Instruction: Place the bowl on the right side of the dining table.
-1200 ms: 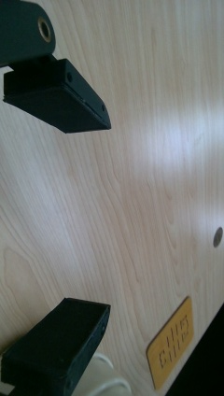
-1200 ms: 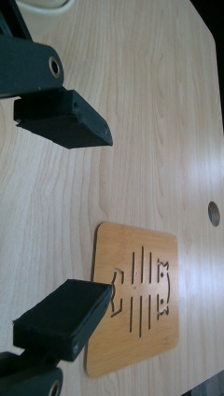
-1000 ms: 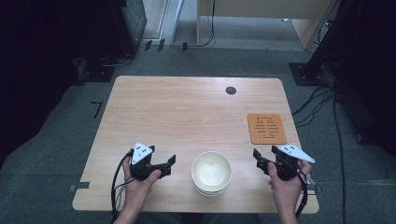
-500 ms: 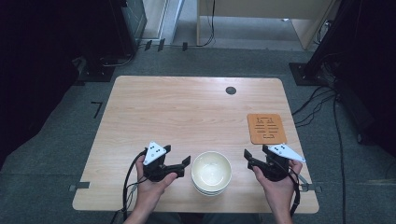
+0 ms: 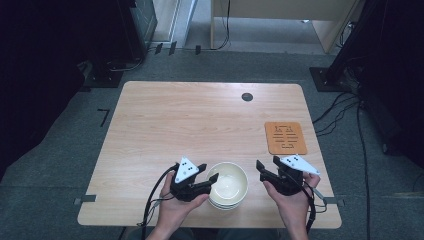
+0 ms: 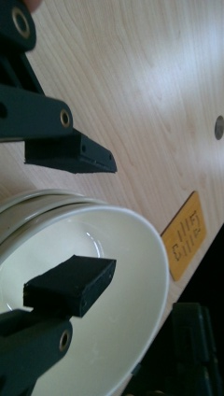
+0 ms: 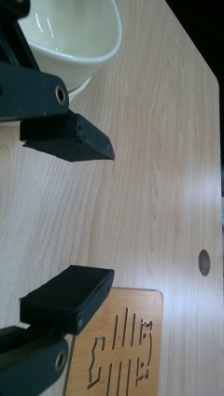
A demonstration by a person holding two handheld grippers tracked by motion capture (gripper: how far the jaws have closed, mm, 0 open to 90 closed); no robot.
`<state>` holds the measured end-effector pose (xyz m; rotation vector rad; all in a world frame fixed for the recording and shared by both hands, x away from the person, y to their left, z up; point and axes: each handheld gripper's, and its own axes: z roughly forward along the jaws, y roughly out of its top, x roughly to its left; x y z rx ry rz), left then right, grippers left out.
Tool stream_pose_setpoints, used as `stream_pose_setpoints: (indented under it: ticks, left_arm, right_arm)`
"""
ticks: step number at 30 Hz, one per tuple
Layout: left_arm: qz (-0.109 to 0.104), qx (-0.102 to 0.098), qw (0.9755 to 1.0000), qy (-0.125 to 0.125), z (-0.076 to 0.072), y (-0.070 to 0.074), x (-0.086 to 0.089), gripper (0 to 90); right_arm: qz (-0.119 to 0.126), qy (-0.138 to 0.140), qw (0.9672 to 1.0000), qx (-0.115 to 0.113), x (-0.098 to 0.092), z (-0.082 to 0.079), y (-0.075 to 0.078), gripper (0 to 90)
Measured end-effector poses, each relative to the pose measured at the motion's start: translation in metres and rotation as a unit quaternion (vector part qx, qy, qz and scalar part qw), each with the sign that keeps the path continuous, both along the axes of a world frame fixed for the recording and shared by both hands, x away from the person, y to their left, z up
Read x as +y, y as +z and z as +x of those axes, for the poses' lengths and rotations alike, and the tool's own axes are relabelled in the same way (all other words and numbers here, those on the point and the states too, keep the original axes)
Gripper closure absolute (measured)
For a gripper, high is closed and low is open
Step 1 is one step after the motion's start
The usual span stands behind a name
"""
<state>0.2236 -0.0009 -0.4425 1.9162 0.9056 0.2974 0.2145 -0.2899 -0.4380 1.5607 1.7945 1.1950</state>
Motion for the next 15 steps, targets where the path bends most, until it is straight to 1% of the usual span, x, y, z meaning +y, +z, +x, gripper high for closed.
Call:
stream_pose_setpoints:
  ticks: [1,3,4,5,6,7,9,10,11,13,14,15]
  left_arm:
    - [0.008,-0.001,1.0000,0.000,0.000,0.000,-0.002,49.5]
    - [0.017,-0.003,0.9998,0.002,-0.001,-0.001,-0.006,52.1]
    - [0.017,-0.003,0.9998,0.002,-0.001,-0.001,-0.006,53.7]
    - [0.022,-0.004,0.9997,0.004,-0.001,-0.001,-0.008,53.7]
    - [0.035,-0.002,0.9994,0.006,0.000,-0.001,-0.011,56.5]
    - [0.039,0.000,0.9992,0.006,0.000,-0.001,-0.013,57.0]
    - [0.051,-0.004,0.9987,0.009,0.001,-0.002,-0.016,61.3]
    - [0.054,-0.007,0.9985,0.011,0.001,-0.001,-0.017,64.4]
    - [0.067,-0.019,0.9974,0.018,0.000,-0.001,-0.019,69.5]
    - [0.076,-0.032,0.9962,0.029,0.000,-0.001,-0.020,78.5]
    - [0.073,-0.033,0.9964,0.027,0.001,0.000,-0.019,81.4]
    - [0.069,-0.034,0.9967,0.024,0.001,0.000,-0.019,81.8]
  right_arm:
    - [-0.001,0.000,1.0000,-0.001,0.001,0.000,0.000,36.9]
    - [-0.004,-0.001,1.0000,-0.003,0.003,-0.001,0.001,39.5]
    - [-0.003,-0.002,1.0000,-0.004,0.005,-0.001,0.001,41.4]
    - [-0.003,-0.002,1.0000,-0.004,0.005,-0.001,0.001,41.4]
    - [0.003,0.000,1.0000,-0.005,0.006,-0.002,0.002,44.8]
    - [0.006,0.000,1.0000,-0.006,0.007,-0.002,0.002,45.8]
    - [0.012,0.006,0.9999,-0.009,0.008,-0.003,0.002,47.4]
    - [0.021,0.012,0.9996,-0.011,0.008,-0.003,0.002,49.7]
    - [0.027,0.015,0.9994,-0.013,0.008,-0.004,0.003,51.3]
    - [0.033,0.023,0.9991,-0.017,0.009,-0.005,0.004,57.9]
    - [0.037,0.028,0.9987,-0.018,0.010,-0.006,0.004,58.7]
    - [0.037,0.030,0.9987,-0.019,0.011,-0.006,0.004,60.5]
